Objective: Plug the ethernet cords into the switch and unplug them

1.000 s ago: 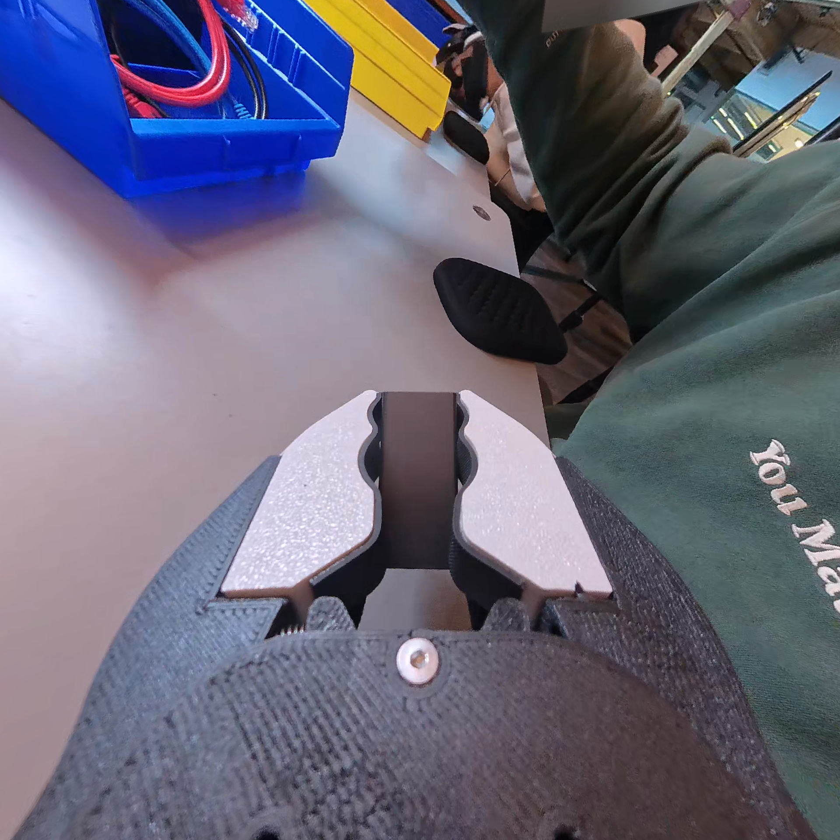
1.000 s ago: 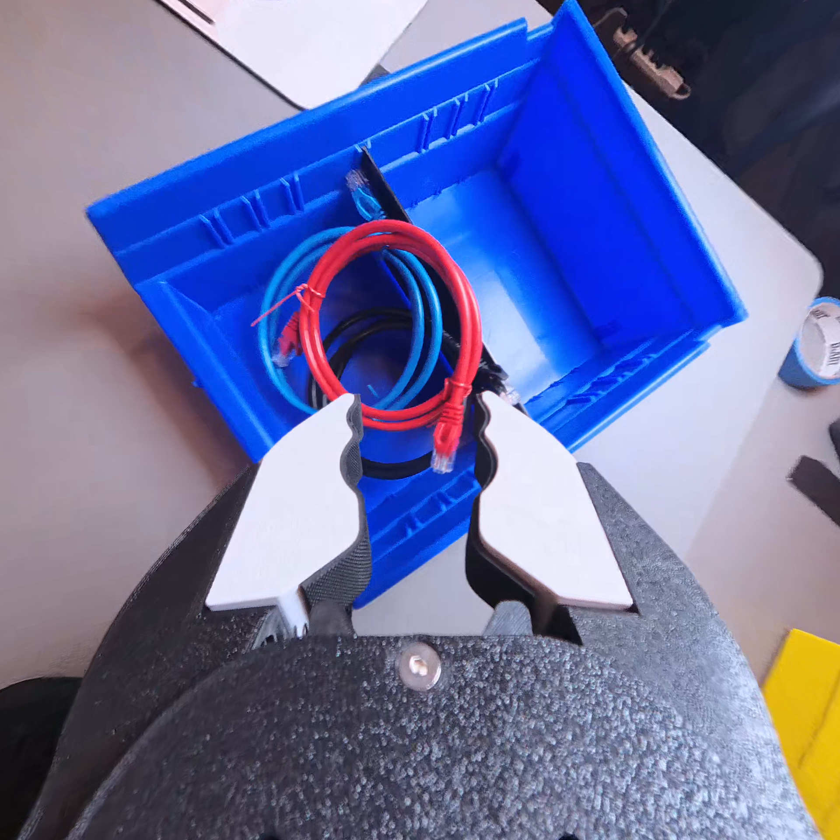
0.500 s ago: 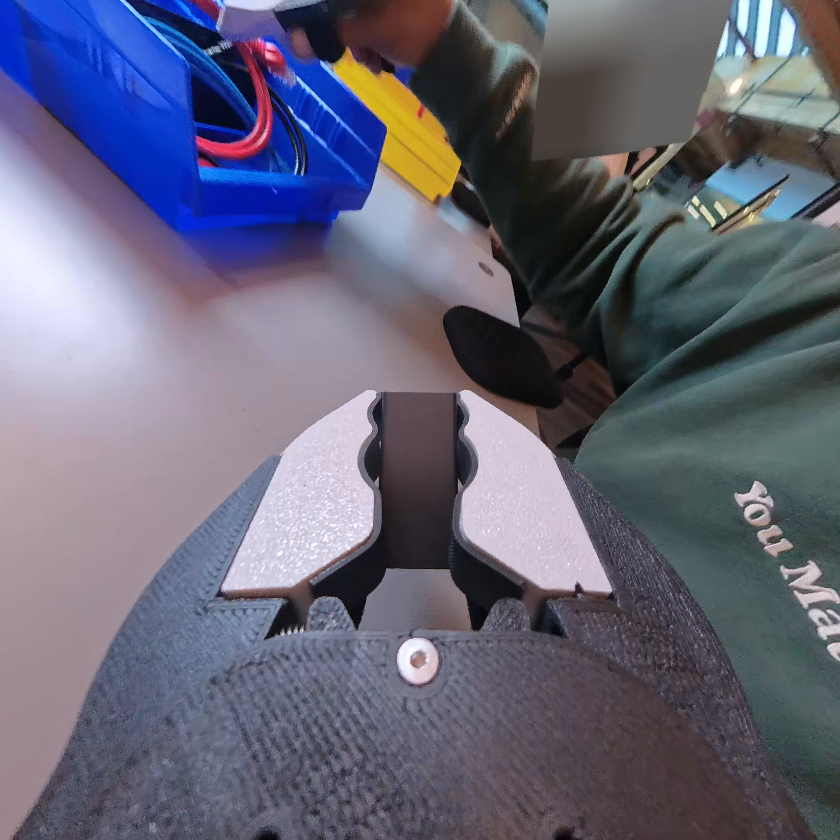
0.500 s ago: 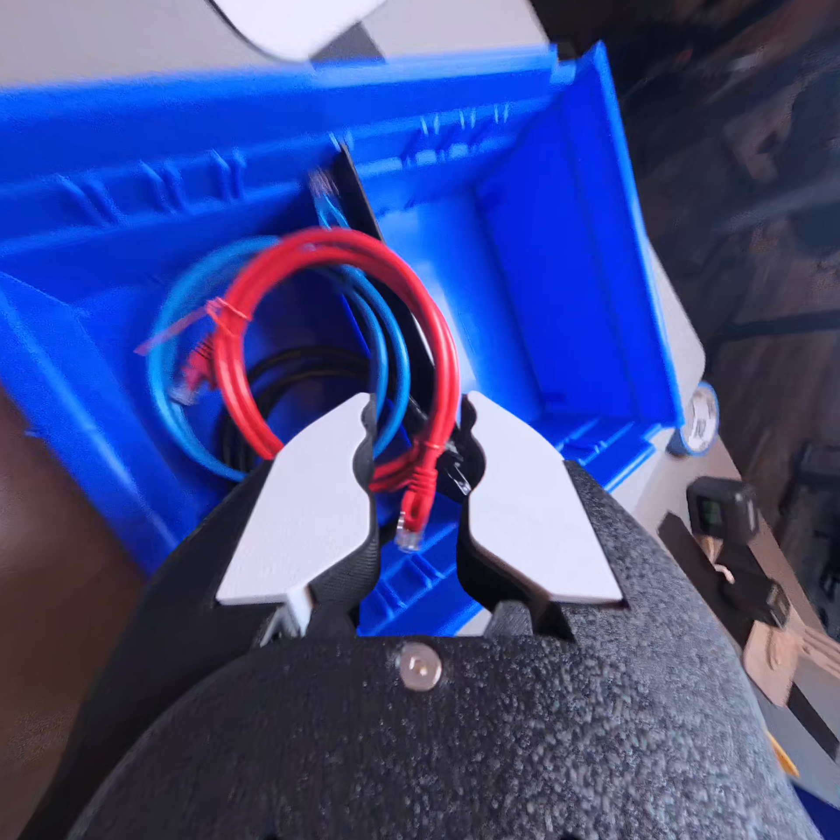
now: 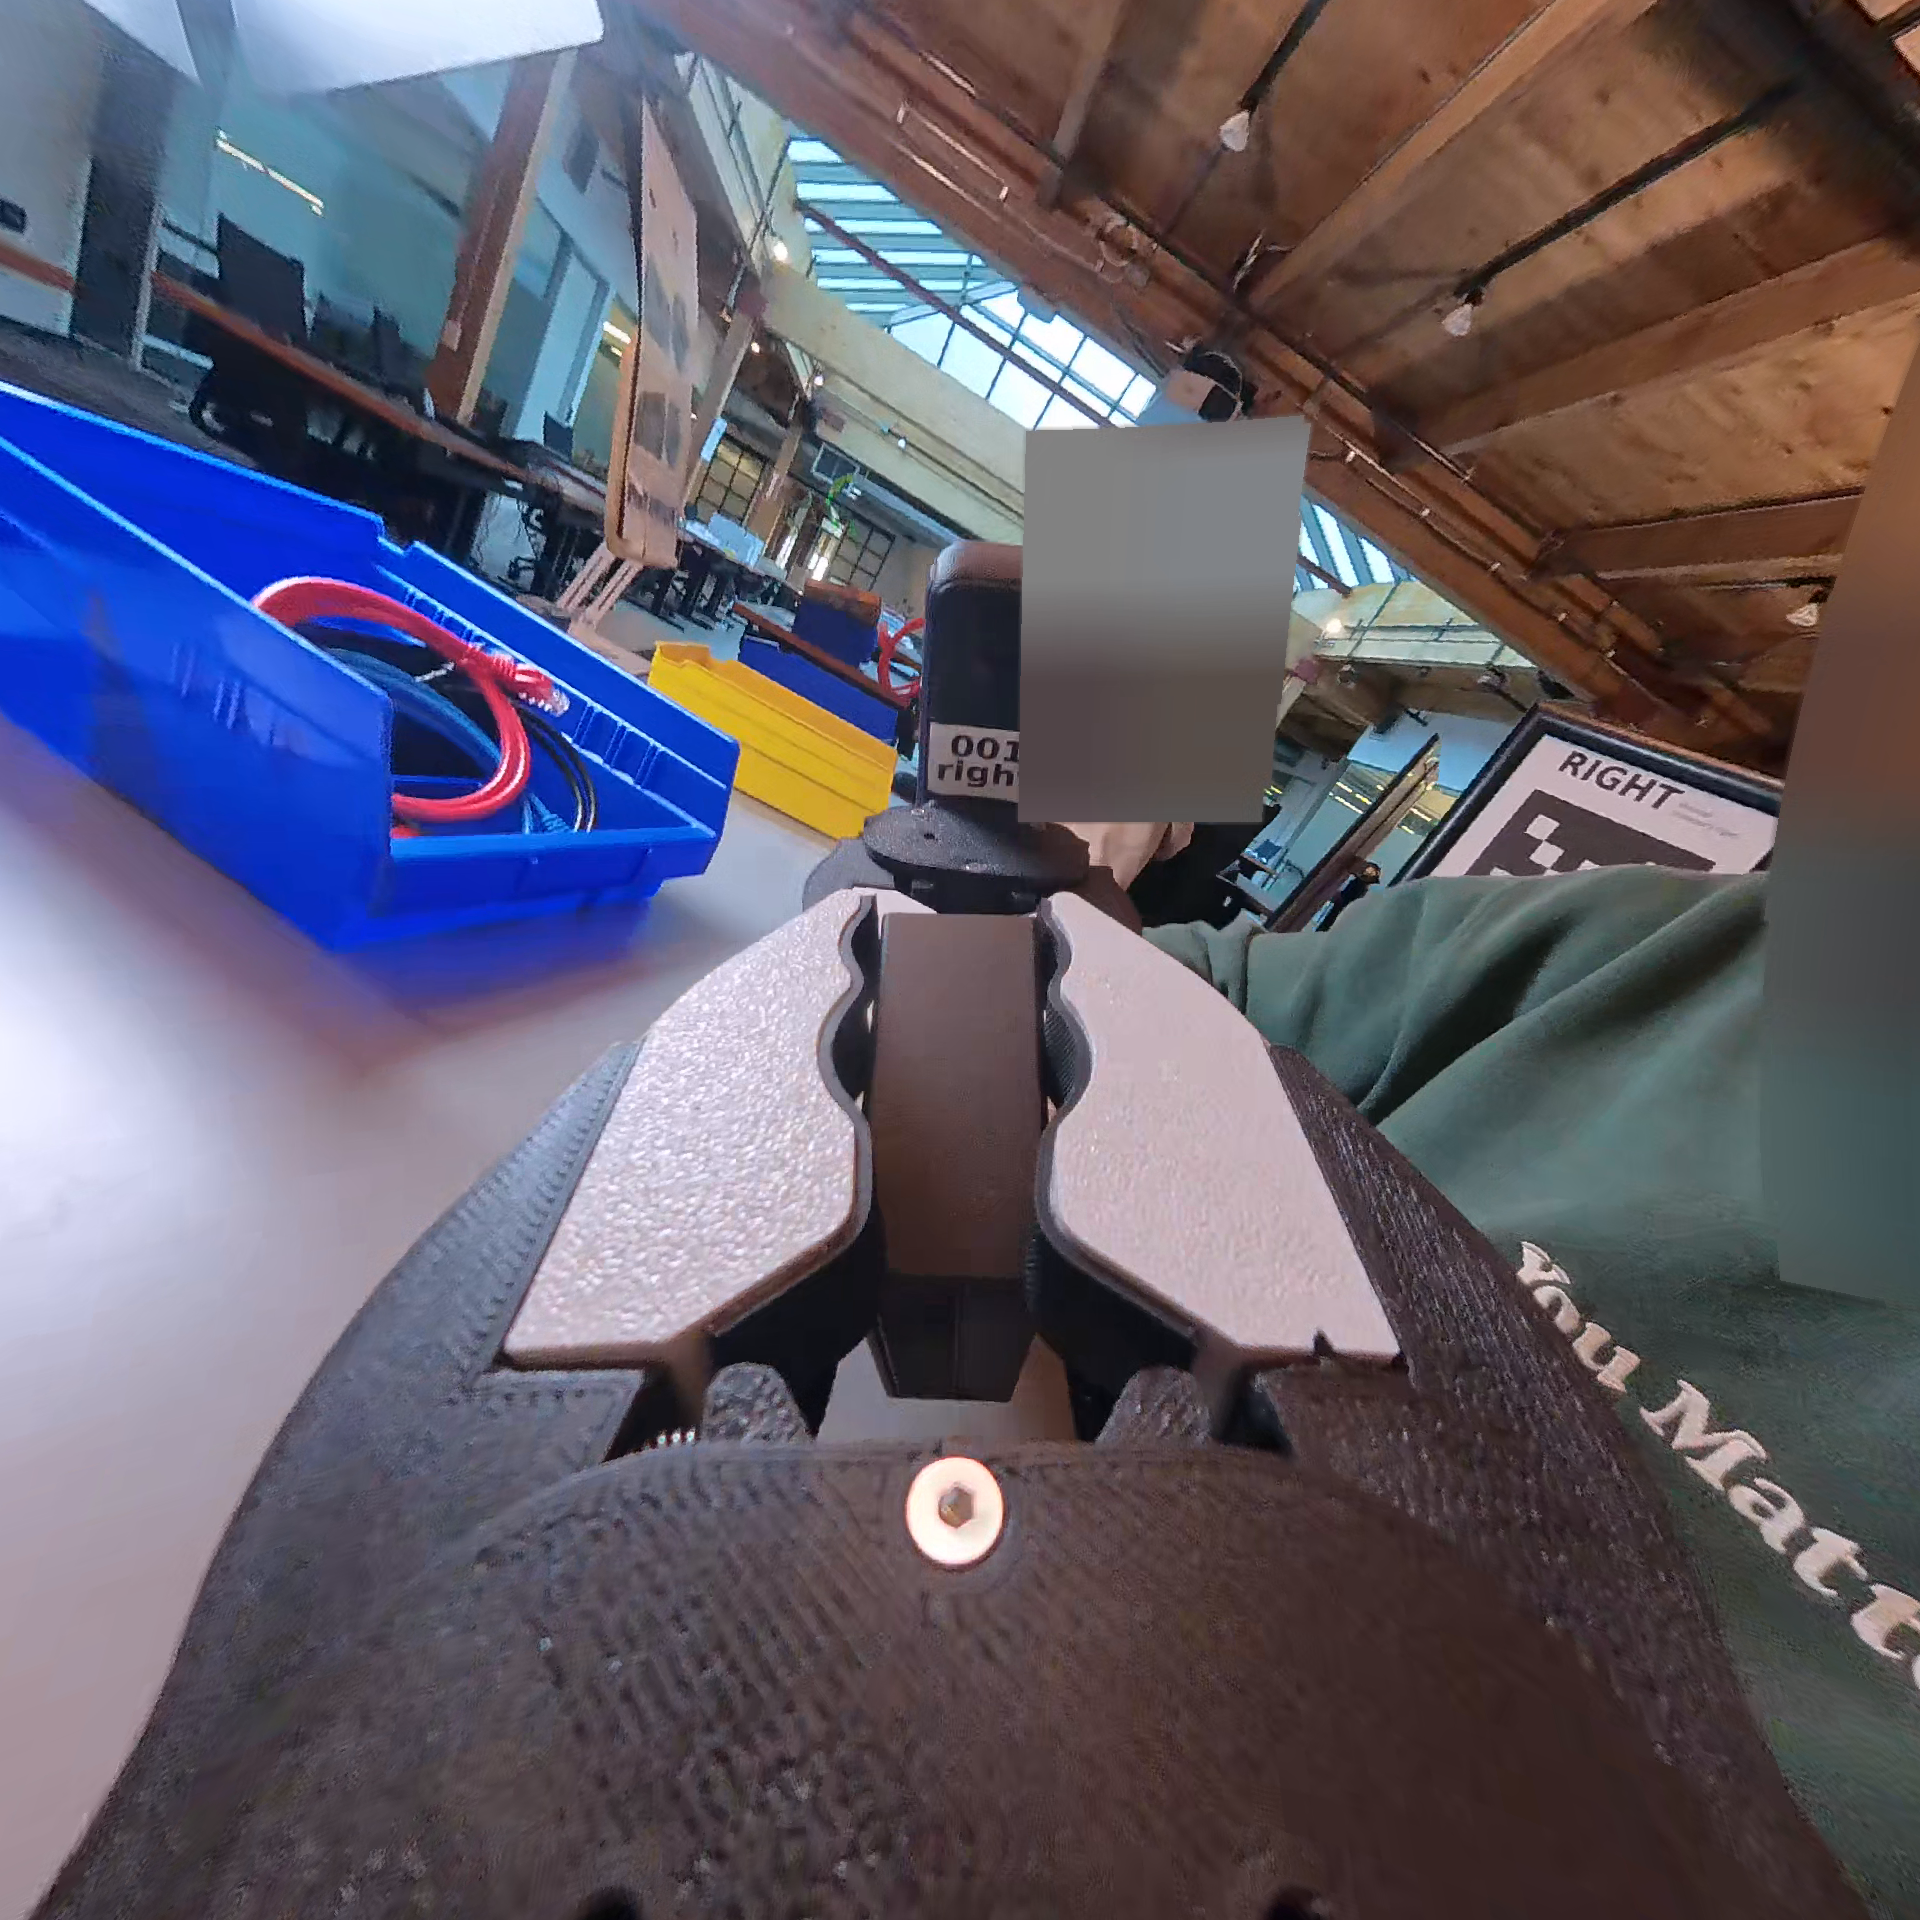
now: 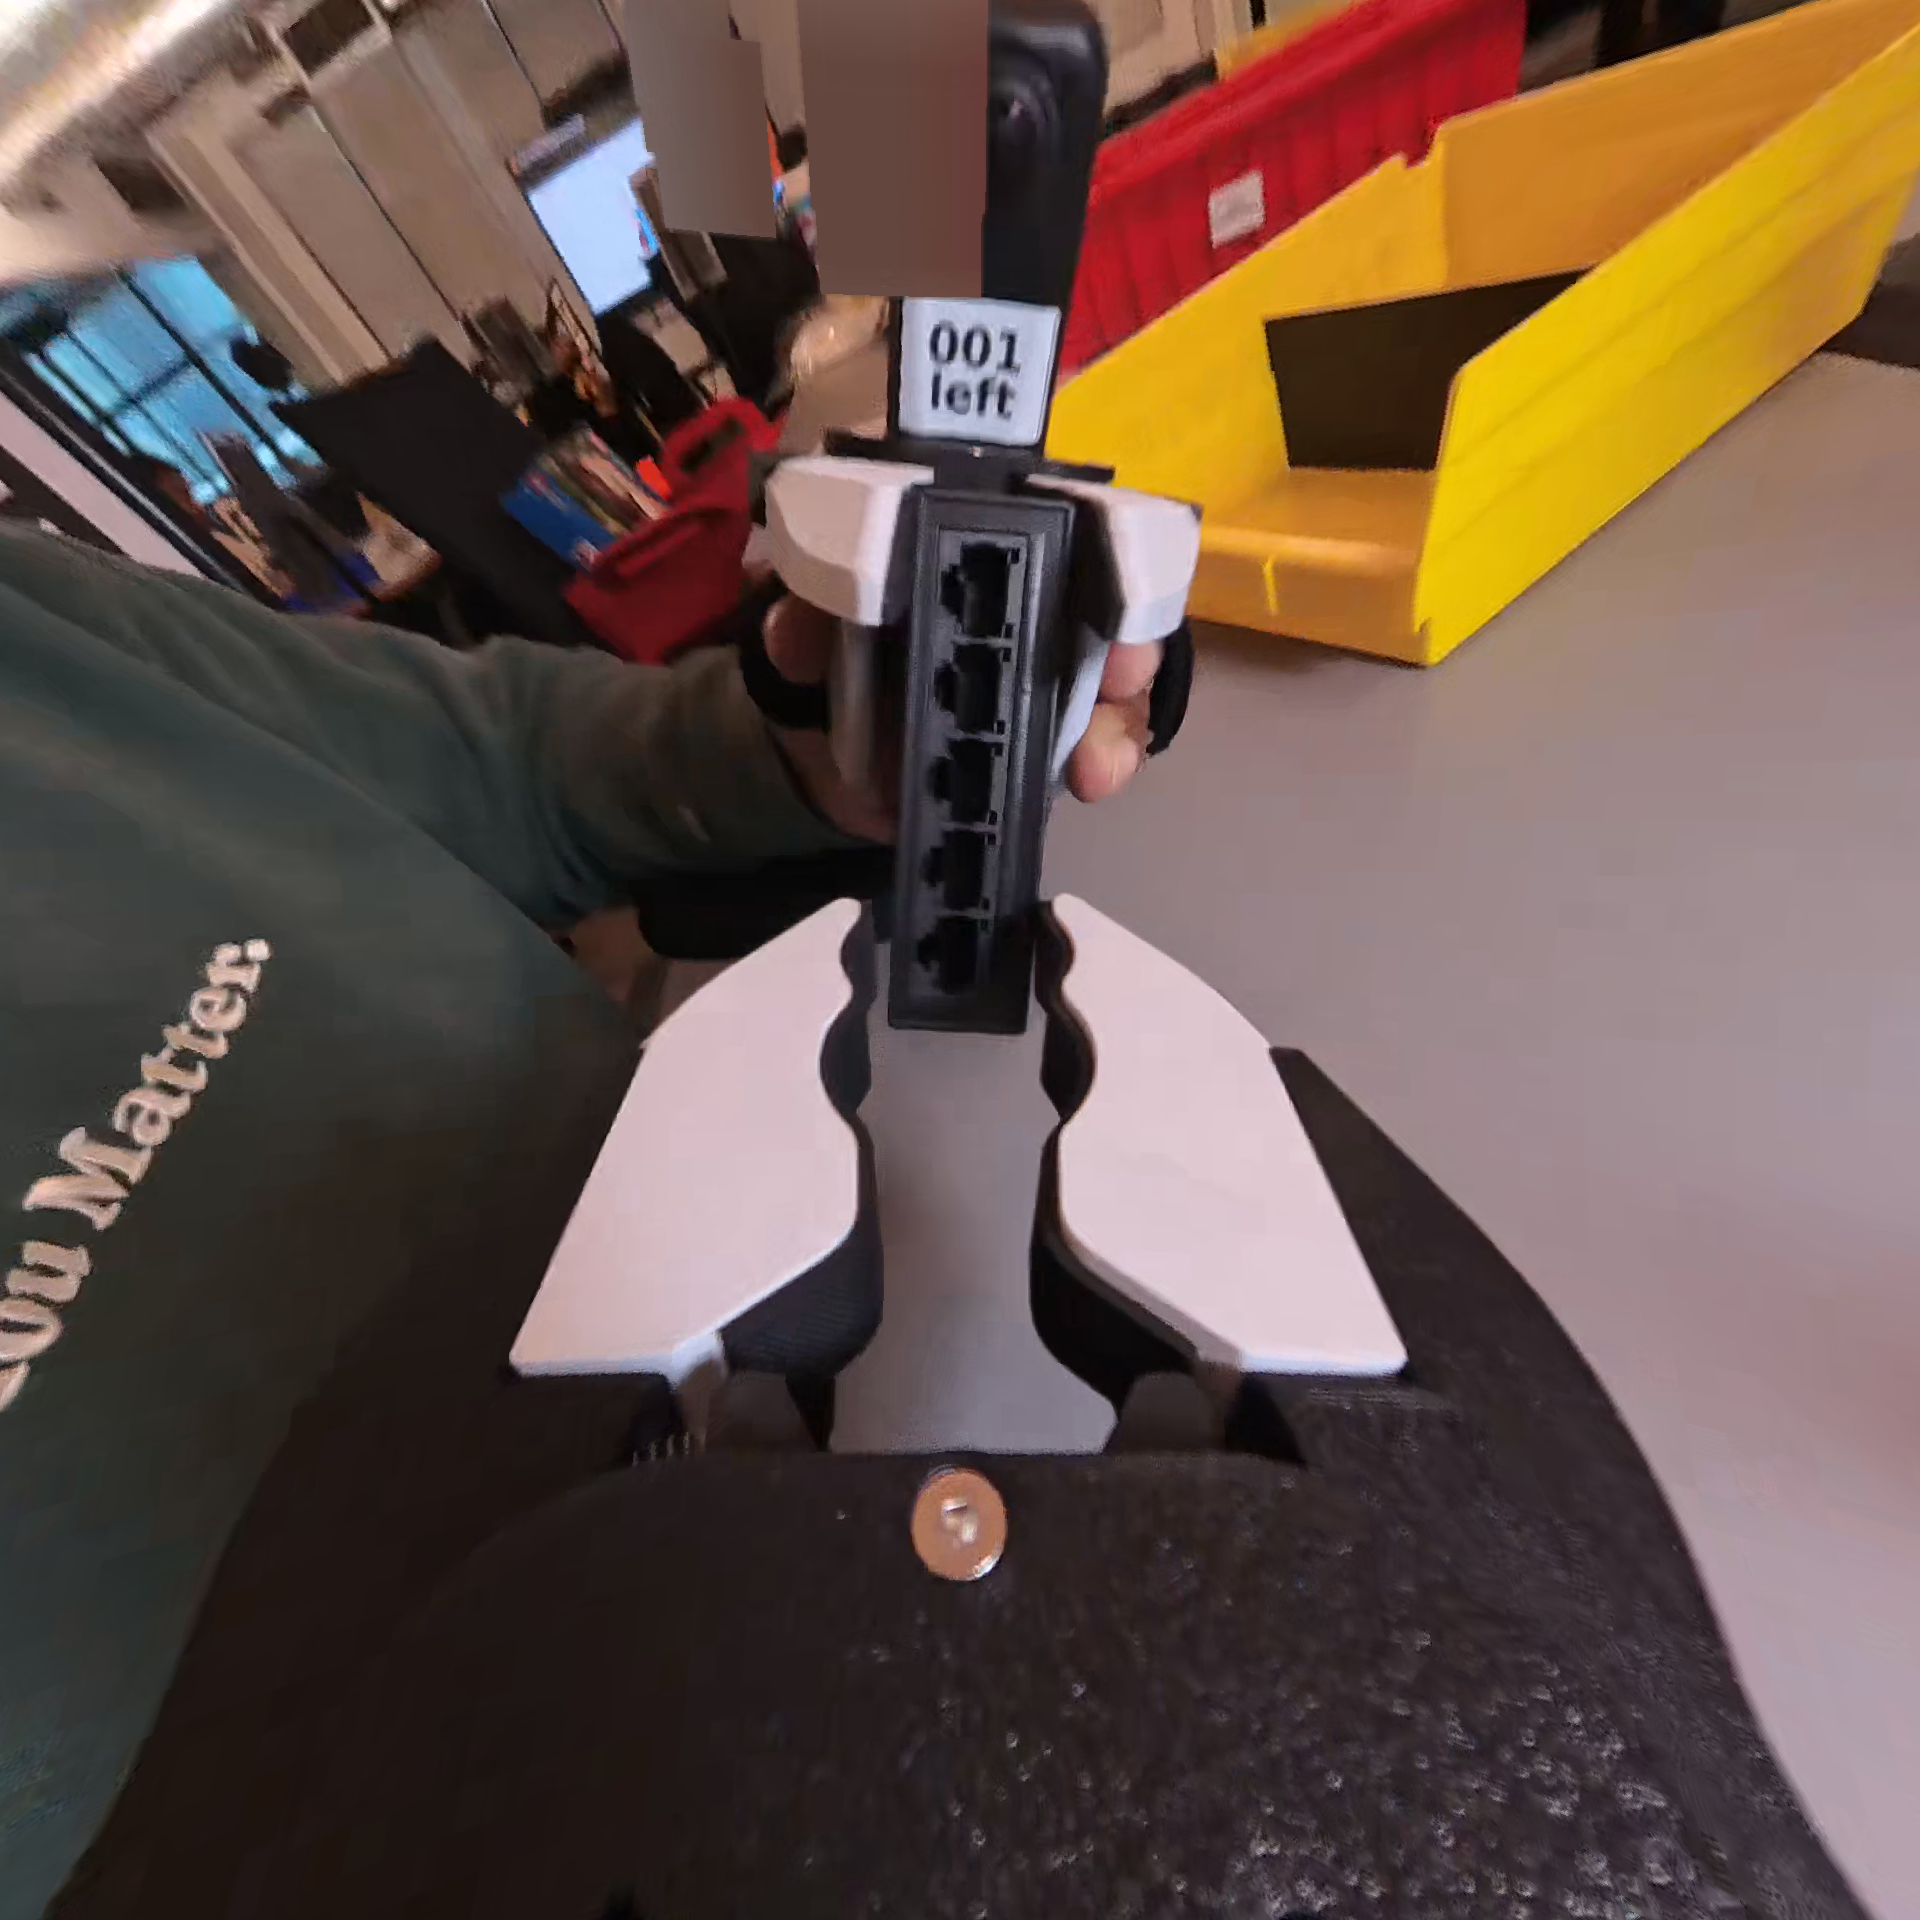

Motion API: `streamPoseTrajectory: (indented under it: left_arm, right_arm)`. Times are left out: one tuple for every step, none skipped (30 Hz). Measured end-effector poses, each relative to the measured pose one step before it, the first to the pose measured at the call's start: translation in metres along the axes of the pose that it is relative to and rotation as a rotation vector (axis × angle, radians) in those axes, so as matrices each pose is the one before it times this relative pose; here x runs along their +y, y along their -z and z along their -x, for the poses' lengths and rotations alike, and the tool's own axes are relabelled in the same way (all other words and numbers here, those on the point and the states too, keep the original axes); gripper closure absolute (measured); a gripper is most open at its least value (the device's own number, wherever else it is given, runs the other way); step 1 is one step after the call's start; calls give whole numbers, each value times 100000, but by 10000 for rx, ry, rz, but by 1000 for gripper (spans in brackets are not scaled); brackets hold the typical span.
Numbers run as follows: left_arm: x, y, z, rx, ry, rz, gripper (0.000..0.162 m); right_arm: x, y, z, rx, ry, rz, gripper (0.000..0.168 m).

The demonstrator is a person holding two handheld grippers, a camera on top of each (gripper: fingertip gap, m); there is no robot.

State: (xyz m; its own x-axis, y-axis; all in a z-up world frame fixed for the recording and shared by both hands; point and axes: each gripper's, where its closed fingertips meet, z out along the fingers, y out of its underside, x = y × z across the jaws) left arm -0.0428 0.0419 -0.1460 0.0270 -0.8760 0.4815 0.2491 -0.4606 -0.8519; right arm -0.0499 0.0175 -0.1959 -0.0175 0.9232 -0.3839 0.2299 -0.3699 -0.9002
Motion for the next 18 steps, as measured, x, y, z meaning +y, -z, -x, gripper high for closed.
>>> streamPoseTrajectory:
  left_arm:
    - [-88,-43,-194,64,-83,-68,133]
    - [-32,-61,-92,15,-9,-6,133]
    - [-78,-31,-64,-24,-48,-66,133]
    - [-49,-75,-220,92,-73,-40,133]
    - [28,-93,-246,113,-33,28,133]
    - [-59,-87,-60,-48,-93,-59,133]
    - [-3,-57,-51,-31,-99,-21,133]
    - [-16,0,-155,94,-34,39,133]
    - [71,19,-52,28,-137,136,133]
    - [272,2,30,-38,-277,284,133]
    - [604,-40,38,-23,-292,543,133]
    - [1275,-191,152,-85,-260,963,133]
    - [1549,-297,418,-308,-353,1063,133]
    - [1377,-384,377,-345,-438,879,134]
    - [1192,-471,144,-214,-350,745,133]
    - [974,-552,-60,-62,-141,606,130]
    - [762,-515,-320,126,18,494,129]
    - [589,-397,-387,185,84,397,128]
  right_arm:
    - [-441,57,-47,45,-146,-294,140]
    - [-90,52,10,-76,-113,-31,137]
    - [305,-58,-54,-26,-183,238,129]
    - [364,-154,28,-33,-164,210,124]
    - [321,-267,254,-123,-89,97,124]
    - [361,-351,248,-90,-27,92,128]
    - [220,-244,189,-6,249,23,141]
    - [-15,-18,42,94,428,7,141]
    - [-100,302,-70,44,310,206,141]
    - [-193,639,-162,-46,140,342,141]
    - [-224,920,-175,-115,147,383,141]
    - [91,1063,-294,-63,91,691,141]
    - [221,1144,-406,91,236,783,141]
    - [395,1064,-396,148,385,875,141]
    - [452,917,-322,144,442,870,141]
    - [400,689,-166,83,379,799,141]
    - [514,508,91,-56,417,885,141]
    - [604,381,208,-75,632,895,141]
